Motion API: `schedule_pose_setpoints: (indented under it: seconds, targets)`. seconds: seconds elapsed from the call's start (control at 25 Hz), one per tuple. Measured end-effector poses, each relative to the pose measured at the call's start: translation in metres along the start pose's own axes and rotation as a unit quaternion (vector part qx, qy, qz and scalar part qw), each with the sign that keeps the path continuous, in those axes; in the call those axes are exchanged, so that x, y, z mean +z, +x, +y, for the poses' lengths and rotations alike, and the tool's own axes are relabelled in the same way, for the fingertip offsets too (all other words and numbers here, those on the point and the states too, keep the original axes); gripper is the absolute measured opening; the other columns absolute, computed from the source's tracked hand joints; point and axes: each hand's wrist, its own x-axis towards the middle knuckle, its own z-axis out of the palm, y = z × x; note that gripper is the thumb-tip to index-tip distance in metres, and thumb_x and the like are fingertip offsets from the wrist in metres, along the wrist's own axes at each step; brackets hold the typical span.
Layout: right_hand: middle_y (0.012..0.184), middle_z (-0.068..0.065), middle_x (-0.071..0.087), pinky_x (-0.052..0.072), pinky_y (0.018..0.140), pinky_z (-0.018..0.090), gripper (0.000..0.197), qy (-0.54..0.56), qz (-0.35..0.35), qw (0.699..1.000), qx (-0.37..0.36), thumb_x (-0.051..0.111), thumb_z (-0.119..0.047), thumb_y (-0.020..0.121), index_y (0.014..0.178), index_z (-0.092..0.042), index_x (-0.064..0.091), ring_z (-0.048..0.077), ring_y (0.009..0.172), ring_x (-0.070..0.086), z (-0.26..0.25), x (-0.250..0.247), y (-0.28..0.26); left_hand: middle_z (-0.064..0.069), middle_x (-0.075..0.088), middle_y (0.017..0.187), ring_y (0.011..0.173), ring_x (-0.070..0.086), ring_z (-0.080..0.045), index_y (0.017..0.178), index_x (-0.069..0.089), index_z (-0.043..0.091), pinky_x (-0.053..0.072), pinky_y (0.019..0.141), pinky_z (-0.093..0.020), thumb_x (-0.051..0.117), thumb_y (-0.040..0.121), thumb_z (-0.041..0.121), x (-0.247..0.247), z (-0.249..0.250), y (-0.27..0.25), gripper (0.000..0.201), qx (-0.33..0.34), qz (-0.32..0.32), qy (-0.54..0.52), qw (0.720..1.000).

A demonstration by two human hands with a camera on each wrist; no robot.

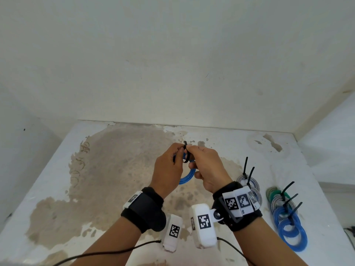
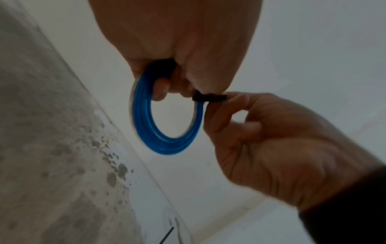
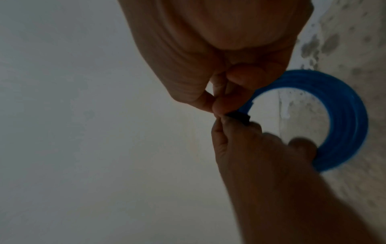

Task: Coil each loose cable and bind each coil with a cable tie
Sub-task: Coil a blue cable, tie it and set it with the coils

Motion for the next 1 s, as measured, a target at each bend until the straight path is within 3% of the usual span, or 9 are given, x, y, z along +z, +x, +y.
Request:
schedule_pose_setpoints:
  seconds: [0.08,0.16,0.32,0.44,0.68,0.84,0.92,1.0]
  targets:
    - [0.077,0.001,0.063,0.033,0.045,0.023,0.025,-0.063,0.004,0.998,-0.016,0.062,-0.039,0.098,0.088,-0.017,0.068,0.012,0.055,0.049,-0.002,-0.004,0.002,0.014,0.064,0.08,0.066,0.058,0.0,0.11,0.064,0.022,0.04,0.062,-0.012,0.043,0.107,0.022,-0.005,0.001,0.002,0.021,-0.016,-0.02,-0.002,1.0]
    - [0.087,-0.003,0.067,0.036,0.051,0.024,0.029,-0.1,0.003,0.995,-0.025,0.063,-0.045,0.097,0.098,-0.017,0.072,0.012,0.061,0.05,-0.005,-0.01,0.006,0.013,0.062,0.076,0.061,0.054,0.001,0.107,0.063,0.021,0.038,0.059,-0.011,0.042,0.107,0.023,-0.008,0.005,0.002,0.022,-0.023,-0.042,-0.004,0.999]
    - [0.09,-0.006,0.067,0.035,0.06,0.026,0.027,-0.078,-0.04,0.996,0.001,0.068,-0.036,0.094,0.103,-0.011,0.075,0.012,0.072,0.048,-0.013,-0.017,0.013,0.015,0.058,0.07,0.051,0.045,-0.002,0.101,0.062,0.026,0.036,0.053,-0.015,0.041,0.108,0.027,-0.01,0.008,-0.004,0.022,-0.036,-0.079,-0.025,0.996]
    - [0.094,-0.003,0.066,0.037,0.066,0.028,0.026,-0.053,-0.032,0.998,0.016,0.07,-0.032,0.093,0.105,-0.009,0.074,0.013,0.079,0.049,-0.013,-0.016,0.018,0.019,0.057,0.068,0.049,0.039,-0.004,0.098,0.061,0.025,0.036,0.051,-0.023,0.041,0.108,0.028,-0.011,0.007,-0.004,0.022,-0.044,-0.087,-0.036,0.995]
    - [0.094,-0.003,0.065,0.035,0.059,0.026,0.021,-0.013,0.028,0.999,-0.013,0.071,-0.032,0.093,0.101,-0.012,0.072,0.012,0.077,0.049,-0.017,-0.007,0.033,0.017,0.049,0.065,0.052,0.037,-0.004,0.095,0.059,0.024,0.034,0.051,-0.021,0.04,0.108,0.029,-0.013,0.007,-0.009,0.024,-0.068,-0.111,-0.063,0.989]
    - [0.103,-0.004,0.075,0.047,0.079,0.035,0.042,-0.084,-0.094,0.992,0.017,0.069,-0.058,0.087,0.103,-0.021,0.078,0.016,0.09,0.064,-0.005,-0.009,0.035,0.006,0.042,0.067,0.049,0.031,-0.009,0.093,0.054,0.016,0.034,0.044,-0.025,0.038,0.108,0.029,-0.023,0.009,-0.001,0.025,-0.127,-0.123,-0.118,0.977]
    - [0.101,-0.003,0.076,0.047,0.082,0.034,0.036,-0.116,-0.123,0.985,-0.025,0.069,-0.054,0.089,0.098,-0.02,0.078,0.016,0.092,0.067,-0.001,-0.012,0.033,0.003,0.043,0.069,0.049,0.032,-0.009,0.091,0.052,0.016,0.035,0.044,-0.025,0.038,0.108,0.03,-0.026,0.008,-0.001,0.026,-0.138,-0.129,-0.106,0.976]
    - [0.094,-0.002,0.075,0.048,0.073,0.02,0.025,-0.131,-0.109,0.982,-0.087,0.068,-0.04,0.094,0.095,-0.016,0.075,0.011,0.086,0.067,-0.002,-0.012,0.03,0.002,0.044,0.071,0.05,0.032,-0.009,0.089,0.052,0.016,0.036,0.045,-0.024,0.037,0.108,0.031,-0.026,0.007,-0.002,0.028,-0.156,-0.138,-0.094,0.973]
